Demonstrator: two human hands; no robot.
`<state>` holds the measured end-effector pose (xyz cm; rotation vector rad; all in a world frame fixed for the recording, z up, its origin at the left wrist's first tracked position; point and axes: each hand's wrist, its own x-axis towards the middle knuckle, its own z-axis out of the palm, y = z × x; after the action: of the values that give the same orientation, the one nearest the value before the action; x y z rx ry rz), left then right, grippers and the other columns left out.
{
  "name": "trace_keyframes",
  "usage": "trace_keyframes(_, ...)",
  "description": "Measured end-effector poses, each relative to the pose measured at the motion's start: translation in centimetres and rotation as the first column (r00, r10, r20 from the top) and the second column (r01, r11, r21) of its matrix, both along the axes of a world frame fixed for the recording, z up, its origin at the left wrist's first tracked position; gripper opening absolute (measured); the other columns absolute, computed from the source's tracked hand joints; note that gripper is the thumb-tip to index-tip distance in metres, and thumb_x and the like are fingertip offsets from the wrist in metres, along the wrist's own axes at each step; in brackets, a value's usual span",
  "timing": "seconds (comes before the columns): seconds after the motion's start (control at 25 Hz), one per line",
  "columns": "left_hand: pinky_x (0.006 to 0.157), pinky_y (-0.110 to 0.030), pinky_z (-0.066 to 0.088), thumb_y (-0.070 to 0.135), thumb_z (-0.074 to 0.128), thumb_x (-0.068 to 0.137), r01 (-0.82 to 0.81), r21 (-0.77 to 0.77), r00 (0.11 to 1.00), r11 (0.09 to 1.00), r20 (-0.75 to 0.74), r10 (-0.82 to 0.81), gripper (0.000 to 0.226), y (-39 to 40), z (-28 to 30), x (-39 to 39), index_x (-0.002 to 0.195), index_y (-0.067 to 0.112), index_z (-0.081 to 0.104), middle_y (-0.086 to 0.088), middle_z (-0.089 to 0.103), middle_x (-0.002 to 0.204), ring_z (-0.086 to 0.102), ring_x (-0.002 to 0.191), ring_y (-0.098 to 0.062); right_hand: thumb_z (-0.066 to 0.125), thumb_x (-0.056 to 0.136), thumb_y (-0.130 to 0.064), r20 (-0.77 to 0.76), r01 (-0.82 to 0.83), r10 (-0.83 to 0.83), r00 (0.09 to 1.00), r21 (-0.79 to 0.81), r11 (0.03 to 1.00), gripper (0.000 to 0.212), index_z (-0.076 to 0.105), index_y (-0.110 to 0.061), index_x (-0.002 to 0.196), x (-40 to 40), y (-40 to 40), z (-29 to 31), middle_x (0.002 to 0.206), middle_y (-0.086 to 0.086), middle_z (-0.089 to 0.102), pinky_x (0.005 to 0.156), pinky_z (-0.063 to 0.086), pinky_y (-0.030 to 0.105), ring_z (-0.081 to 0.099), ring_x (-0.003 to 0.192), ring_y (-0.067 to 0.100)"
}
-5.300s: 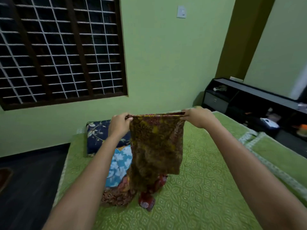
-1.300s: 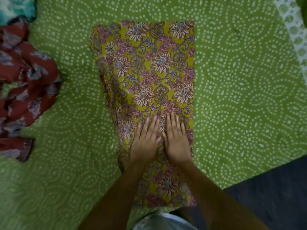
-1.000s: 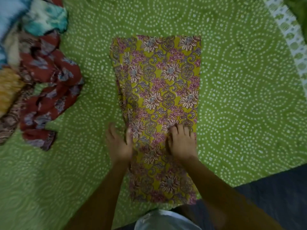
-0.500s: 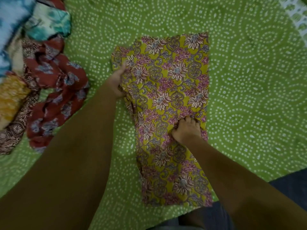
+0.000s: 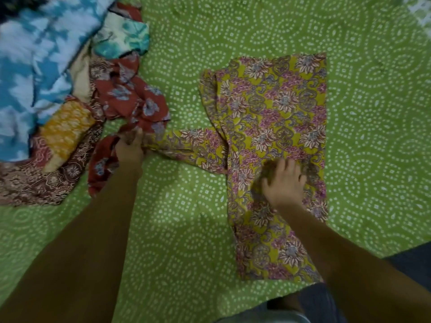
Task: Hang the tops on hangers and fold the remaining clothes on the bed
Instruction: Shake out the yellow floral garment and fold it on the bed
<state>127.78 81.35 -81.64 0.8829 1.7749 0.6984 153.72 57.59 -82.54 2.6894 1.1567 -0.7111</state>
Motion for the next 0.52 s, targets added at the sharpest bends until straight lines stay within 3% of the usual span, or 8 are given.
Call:
trace_keyframes(0.12, 0.041, -0.018, 0.042, 0.025, 0.07, 0.087, 0.042, -0.101, 0.999, 0.994, 0.03, -0.039, 0.031, 0.0, -1.5, -3.6, 0.098, 0.005, 0.049, -0.005, 0.052, 0.075, 0.053, 0.051, -0.009, 0.053, 0.085, -0.044, 0.002, -0.309, 0.316, 0.949, 0.206, 0.928, 0.056, 0.042, -0.009, 0.127, -6.0, 2.8, 0.9, 0.119, 0.014, 0.044, 0.087, 0.039, 0.045, 0.046, 0.106, 0.033)
trace_keyframes(0.2, 0.057, -0.028, 0.049, 0.029, 0.081, 0.074, 0.118, -0.111, 0.992, 0.987, -0.033, -0.123, 0.052, 0.0, -2.0, -4.1, 0.106, 0.007, 0.045, -0.009, 0.055, 0.09, 0.06, 0.072, -0.018, 0.055, 0.083, -0.044, -0.011, -0.393, 0.402, 0.915, 0.192, 0.899, 0.059, 0.042, -0.01, 0.13, -9.2, 5.3, 0.3, 0.121, 0.013, 0.047, 0.087, 0.039, 0.044, 0.046, 0.106, 0.032)
trace_keyframes(0.28, 0.084, -0.04, 0.048, 0.032, 0.083, 0.07, 0.201, -0.082, 0.916, 0.976, -0.337, -0.217, 0.069, -0.8, -1.8, -3.9, 0.119, 0.011, 0.04, -0.013, 0.048, 0.121, 0.053, 0.107, -0.03, 0.055, 0.083, -0.043, -0.043, -0.338, 0.346, 0.937, 0.127, 0.933, 0.065, 0.036, -0.01, 0.136, -11.3, 7.8, -0.5, 0.129, 0.012, 0.042, 0.094, 0.033, 0.046, 0.04, 0.116, 0.031)
trace_keyframes(0.36, 0.093, -0.043, 0.04, 0.024, 0.076, 0.075, 0.332, -0.007, 0.73, 0.943, -0.631, -0.262, 0.067, -1.9, -0.3, -3.1, 0.128, 0.01, 0.038, -0.016, 0.038, 0.134, 0.042, 0.119, -0.036, 0.055, 0.083, -0.037, -0.128, -0.231, 0.243, 0.961, 0.1, 0.968, 0.063, 0.035, -0.011, 0.137, -12.4, 10.1, -1.0, 0.134, 0.01, 0.037, 0.1, 0.026, 0.049, 0.031, 0.124, 0.031)
trace_keyframes(0.4, 0.093, -0.043, 0.039, 0.018, 0.072, 0.076, 0.482, 0.034, 0.608, 0.875, -0.732, -0.307, 0.064, -2.4, 0.4, -3.0, 0.131, 0.012, 0.039, -0.015, 0.038, 0.135, 0.041, 0.119, -0.035, 0.056, 0.083, -0.032, -0.185, -0.215, 0.235, 0.954, 0.122, 0.969, 0.059, 0.036, -0.012, 0.136, -12.9, 10.9, -1.1, 0.136, 0.01, 0.037, 0.101, 0.025, 0.049, 0.029, 0.127, 0.031)
trace_keyframes(0.44, 0.095, -0.043, 0.037, 0.014, 0.067, 0.074, 0.692, 0.017, 0.433, 0.722, -0.81, -0.396, 0.065, -2.8, 0.4, -3.0, 0.134, 0.017, 0.04, -0.011, 0.039, 0.136, 0.04, 0.121, -0.032, 0.055, 0.084, -0.028, -0.221, -0.254, 0.281, 0.934, 0.142, 0.957, 0.056, 0.038, -0.013, 0.135, -13.5, 11.4, -1.2, 0.138, 0.01, 0.037, 0.101, 0.025, 0.048, 0.029, 0.128, 0.031)
trace_keyframes(0.52, 0.106, -0.047, 0.024, 0.016, 0.064, 0.073, 0.951, -0.18, -0.022, 0.253, -0.853, -0.522, 0.071, -3.4, -0.2, -2.8, 0.138, 0.027, 0.039, 0.0, 0.036, 0.146, 0.03, 0.134, -0.025, 0.053, 0.088, -0.02, -0.208, -0.438, 0.478, 0.853, 0.211, 0.874, 0.049, 0.042, -0.013, 0.136, -14.5, 11.5, -1.3, 0.137, 0.011, 0.041, 0.099, 0.03, 0.046, 0.034, 0.126, 0.031)
